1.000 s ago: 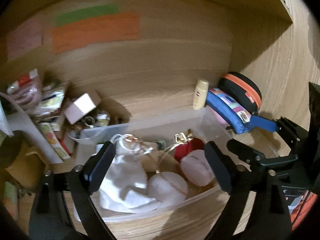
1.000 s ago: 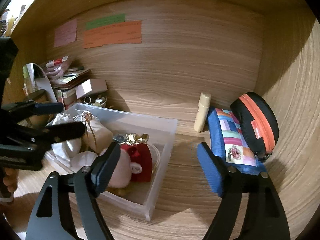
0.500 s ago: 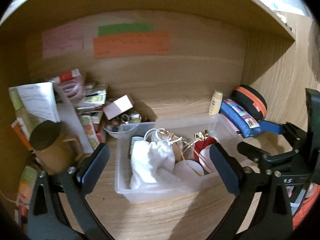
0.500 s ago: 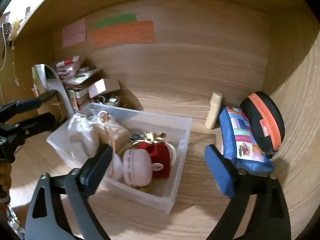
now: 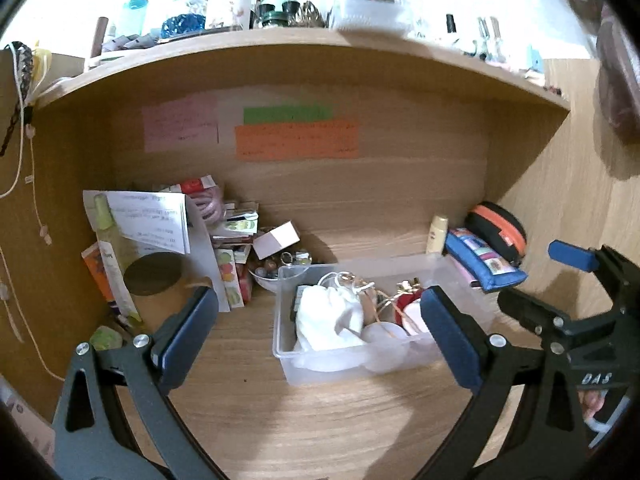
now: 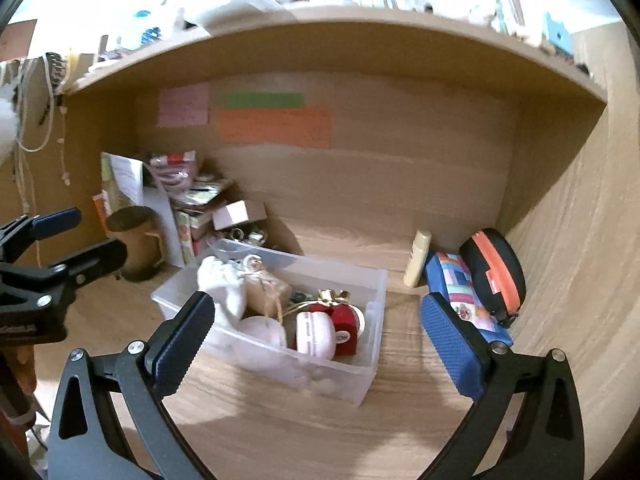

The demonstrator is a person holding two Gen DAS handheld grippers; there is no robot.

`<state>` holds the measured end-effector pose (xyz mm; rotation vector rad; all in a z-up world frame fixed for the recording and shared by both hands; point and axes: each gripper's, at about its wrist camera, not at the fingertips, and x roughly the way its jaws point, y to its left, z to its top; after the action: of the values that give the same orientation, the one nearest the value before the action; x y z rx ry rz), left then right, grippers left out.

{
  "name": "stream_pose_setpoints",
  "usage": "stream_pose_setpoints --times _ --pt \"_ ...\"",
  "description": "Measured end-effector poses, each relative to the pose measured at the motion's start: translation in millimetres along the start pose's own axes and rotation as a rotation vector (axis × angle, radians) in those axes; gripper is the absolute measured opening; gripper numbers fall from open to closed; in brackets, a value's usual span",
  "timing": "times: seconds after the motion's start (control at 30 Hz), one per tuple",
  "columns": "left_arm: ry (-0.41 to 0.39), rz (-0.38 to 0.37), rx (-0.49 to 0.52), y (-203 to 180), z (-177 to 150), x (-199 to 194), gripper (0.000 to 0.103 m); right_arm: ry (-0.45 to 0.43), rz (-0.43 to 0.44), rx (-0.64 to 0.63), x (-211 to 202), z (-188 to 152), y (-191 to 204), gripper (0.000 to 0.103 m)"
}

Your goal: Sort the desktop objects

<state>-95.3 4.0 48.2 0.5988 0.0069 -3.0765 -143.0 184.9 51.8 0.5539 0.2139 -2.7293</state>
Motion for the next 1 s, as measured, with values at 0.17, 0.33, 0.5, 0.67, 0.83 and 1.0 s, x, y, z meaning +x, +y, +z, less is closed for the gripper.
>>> stream_pose_setpoints --times 0.17,0.33,0.5,0.67,0.83,1.0 --pt "-0.006 -0.017 0.018 -5 -6 -14 0.102 -0.036 0.006 0.001 -25 -3 12 0.103" --pt "0.009 -0.029 0.028 -13 -16 -21 0.102 -0.057 -0.01 -0.008 -41 -7 19 0.103" --pt "0.026 -0.021 -0.02 -11 -22 -19 0.102 -0.046 -0.012 0.007 -48 -14 19 0.103" --pt "0.053 -0.03 -0.045 -8 -29 -10 0.102 -0.016 -0.022 0.032 -45 -22 15 0.103" --pt "0.077 -0.053 -0.031 -12 -37 -1 0.102 0.03 -0.028 0.057 -32 -28 9 0.103" --pt "0.071 -0.039 0.014 -21 -42 5 0.102 0.077 -0.003 0.097 -13 -32 0 0.103"
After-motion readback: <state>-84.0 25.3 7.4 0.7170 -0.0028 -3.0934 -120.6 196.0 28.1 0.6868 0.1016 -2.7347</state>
